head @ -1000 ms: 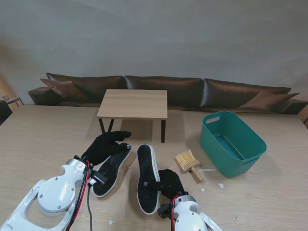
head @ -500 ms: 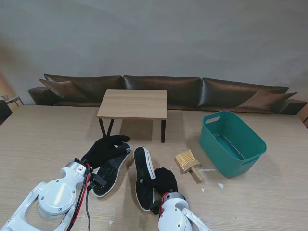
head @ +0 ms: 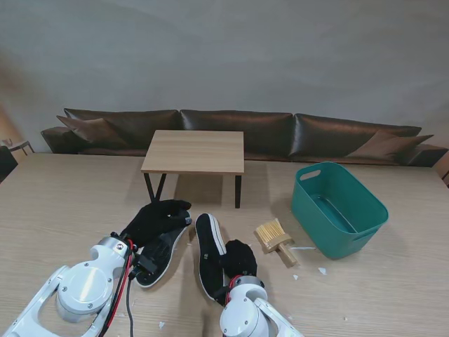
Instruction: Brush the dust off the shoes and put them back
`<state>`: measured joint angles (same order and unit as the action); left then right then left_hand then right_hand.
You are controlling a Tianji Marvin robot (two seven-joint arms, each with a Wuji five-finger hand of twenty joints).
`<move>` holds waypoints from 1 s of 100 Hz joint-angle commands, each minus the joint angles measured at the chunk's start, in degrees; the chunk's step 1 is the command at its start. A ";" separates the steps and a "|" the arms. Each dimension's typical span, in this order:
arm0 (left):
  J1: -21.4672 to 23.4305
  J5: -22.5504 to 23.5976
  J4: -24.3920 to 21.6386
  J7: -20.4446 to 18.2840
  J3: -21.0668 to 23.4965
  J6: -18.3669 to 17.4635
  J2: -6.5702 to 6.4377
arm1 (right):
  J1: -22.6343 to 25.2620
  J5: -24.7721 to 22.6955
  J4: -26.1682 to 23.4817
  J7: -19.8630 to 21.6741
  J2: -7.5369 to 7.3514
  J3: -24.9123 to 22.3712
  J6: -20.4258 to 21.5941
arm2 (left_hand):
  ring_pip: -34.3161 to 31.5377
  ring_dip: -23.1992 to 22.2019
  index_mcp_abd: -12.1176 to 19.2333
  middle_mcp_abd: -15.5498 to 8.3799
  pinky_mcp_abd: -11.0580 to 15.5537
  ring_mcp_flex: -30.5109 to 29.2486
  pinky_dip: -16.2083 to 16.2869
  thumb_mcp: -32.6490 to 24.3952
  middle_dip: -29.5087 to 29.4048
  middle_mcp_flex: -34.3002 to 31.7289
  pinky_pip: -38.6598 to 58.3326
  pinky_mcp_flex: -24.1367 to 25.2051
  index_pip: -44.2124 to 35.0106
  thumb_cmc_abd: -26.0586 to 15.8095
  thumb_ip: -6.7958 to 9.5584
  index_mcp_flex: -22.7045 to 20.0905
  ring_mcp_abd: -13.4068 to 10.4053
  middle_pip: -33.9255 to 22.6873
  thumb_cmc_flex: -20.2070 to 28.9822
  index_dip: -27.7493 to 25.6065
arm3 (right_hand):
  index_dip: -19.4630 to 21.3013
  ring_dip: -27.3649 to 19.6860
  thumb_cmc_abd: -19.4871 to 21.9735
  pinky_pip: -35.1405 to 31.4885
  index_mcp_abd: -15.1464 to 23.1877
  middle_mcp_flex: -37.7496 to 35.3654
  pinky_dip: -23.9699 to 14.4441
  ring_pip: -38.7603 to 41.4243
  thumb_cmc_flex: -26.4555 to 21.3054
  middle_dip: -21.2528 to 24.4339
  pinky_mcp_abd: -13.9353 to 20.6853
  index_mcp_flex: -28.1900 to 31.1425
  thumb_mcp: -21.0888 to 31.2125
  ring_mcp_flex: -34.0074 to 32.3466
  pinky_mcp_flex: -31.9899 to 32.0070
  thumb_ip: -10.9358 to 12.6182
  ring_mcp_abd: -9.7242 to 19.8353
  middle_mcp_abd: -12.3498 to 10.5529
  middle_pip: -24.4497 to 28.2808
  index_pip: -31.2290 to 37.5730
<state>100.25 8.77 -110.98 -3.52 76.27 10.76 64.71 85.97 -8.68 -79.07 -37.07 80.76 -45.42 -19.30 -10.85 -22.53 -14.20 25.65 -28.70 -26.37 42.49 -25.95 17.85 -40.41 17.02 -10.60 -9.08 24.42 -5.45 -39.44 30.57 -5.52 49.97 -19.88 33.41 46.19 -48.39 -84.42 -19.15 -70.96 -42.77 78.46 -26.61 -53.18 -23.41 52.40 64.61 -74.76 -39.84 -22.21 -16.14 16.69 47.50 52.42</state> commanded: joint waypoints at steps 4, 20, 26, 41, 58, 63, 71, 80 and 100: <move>0.11 -0.38 -0.40 -1.10 -0.04 0.29 0.21 | -0.03 -0.74 0.16 -0.07 0.44 -0.02 -0.83 | 0.47 -0.41 0.28 -0.28 1.98 1.59 1.35 1.57 0.63 -0.56 -1.30 0.16 -0.33 -1.37 2.04 -0.81 -0.39 -0.17 -0.23 -0.50 | -1.38 -2.41 5.14 1.05 7.74 4.61 -0.60 -4.08 -8.97 2.98 1.08 -4.36 11.10 0.12 -4.86 5.47 3.98 -3.06 0.90 5.66; 0.08 -0.61 -0.35 -1.33 -0.02 0.44 0.18 | -0.01 -1.43 0.12 -0.12 0.42 -0.18 -2.06 | 0.46 -0.45 0.29 -0.17 1.86 1.50 1.50 1.83 0.81 -0.95 -1.36 0.14 -0.11 -1.52 2.07 -0.39 -0.28 -0.28 -0.16 -0.49 | -3.44 -5.34 6.87 1.89 5.61 10.91 -0.43 -9.92 -6.71 4.42 1.05 -10.70 9.77 0.48 0.14 5.98 2.25 -3.01 2.50 3.79; 0.09 -0.73 -0.36 -1.46 0.02 0.49 0.16 | 0.08 -1.46 0.05 -0.15 0.42 -0.29 -2.35 | 0.44 -0.47 0.28 -0.21 1.92 1.47 1.54 1.93 0.87 -1.07 -1.39 0.14 -0.30 -1.58 2.09 -0.84 -0.36 -0.31 -0.12 -0.57 | -3.60 -5.57 7.92 2.52 5.17 13.28 -0.18 -10.99 -5.38 5.31 1.15 -12.09 9.45 2.09 2.00 6.93 1.76 -2.84 3.15 2.32; 0.15 -0.88 -0.32 -1.69 0.11 0.50 0.12 | 0.30 -1.69 -0.40 0.38 0.23 -0.59 -3.60 | 0.37 -0.52 0.18 -0.19 1.87 1.29 1.64 2.17 1.05 -1.52 -1.40 0.01 -0.27 -1.75 2.12 -0.87 -0.31 -0.44 -0.10 -0.60 | -2.88 -5.58 11.52 4.34 4.11 19.37 0.74 -12.90 -1.63 8.45 1.34 -15.12 8.68 7.69 6.53 11.11 0.72 -2.23 3.60 -2.77; 0.05 -1.15 -0.15 -1.91 0.08 0.60 0.09 | 0.63 -1.69 -1.25 1.34 -0.07 -0.96 -4.83 | 0.36 -0.54 0.23 -0.13 1.79 1.24 1.71 2.40 1.20 -1.76 -1.46 0.01 -0.22 -1.83 2.15 -0.82 -0.19 -0.48 -0.11 -0.62 | 0.67 -5.85 14.29 5.79 3.34 24.95 1.45 -13.84 1.51 11.49 1.79 -19.75 7.14 12.44 10.24 16.49 0.06 -1.72 3.18 -8.19; 0.03 -1.25 -0.11 -2.07 0.10 0.65 0.07 | 0.70 -1.68 -1.47 1.65 -0.19 -1.03 -4.94 | 0.37 -0.54 0.08 -0.14 1.83 1.24 1.73 2.46 1.25 -1.85 -1.46 -0.01 -0.25 -1.86 2.16 -0.91 -0.23 -0.51 -0.05 -0.63 | 0.53 -5.94 14.35 6.17 3.09 27.09 1.53 -14.21 2.57 11.80 1.99 -21.44 6.51 14.03 11.37 16.43 -0.11 -1.64 2.64 -8.63; -0.02 -1.37 -0.03 -2.20 0.12 0.65 0.05 | 0.67 -1.72 -1.51 1.99 -0.30 -1.02 -5.03 | 0.34 -0.55 0.20 0.01 1.91 1.17 1.76 2.59 1.33 -2.04 -1.48 -0.01 -0.19 -1.92 2.18 -0.80 -0.22 -0.56 -0.03 -0.63 | 0.54 -6.14 14.35 6.61 3.11 29.03 1.62 -14.75 3.13 12.23 2.21 -23.06 6.05 15.83 12.52 16.61 -0.25 -1.48 2.56 -8.39; -0.06 -1.48 0.07 -2.22 0.09 0.60 0.06 | 0.52 -2.05 -1.54 2.57 -0.45 -0.93 -5.61 | 0.36 -0.55 0.06 -0.01 1.91 1.20 1.79 2.68 1.39 -2.09 -1.50 -0.02 -0.32 -1.93 2.20 -1.11 -0.19 -0.55 0.04 -0.69 | 0.32 -6.31 14.58 6.88 3.27 30.95 1.61 -15.14 3.53 12.88 2.57 -24.47 5.53 17.58 13.73 16.71 -0.42 -1.30 2.34 -8.31; 0.06 -1.47 0.02 -2.15 0.07 0.79 0.08 | 0.67 -2.58 -2.77 5.07 -1.30 -1.01 -6.97 | 0.30 -0.58 0.14 0.06 1.83 1.07 1.85 2.90 1.53 -2.32 -1.51 -0.10 -0.29 -2.04 2.23 -1.11 -0.03 -0.60 0.07 -0.70 | -1.43 -8.23 15.97 8.98 3.79 38.62 1.62 -20.38 6.27 16.80 3.63 -30.79 2.90 25.33 18.85 17.15 -1.54 -1.23 -1.49 -9.94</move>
<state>100.12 7.48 -110.84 -4.62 76.33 11.22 64.65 86.01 -11.36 -81.52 -33.62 79.95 -46.43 -25.80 -10.85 -22.53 -14.26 25.65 -28.67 -26.46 43.20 -24.43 19.00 -41.14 16.97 -10.60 -9.08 23.82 -4.97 -39.80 30.57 -5.71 49.97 -20.10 33.03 39.01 -33.90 -80.18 -19.73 -35.57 -40.95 61.54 -21.45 -38.03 -19.68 25.09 64.81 -52.98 -29.41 -8.26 -15.17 16.89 46.89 43.08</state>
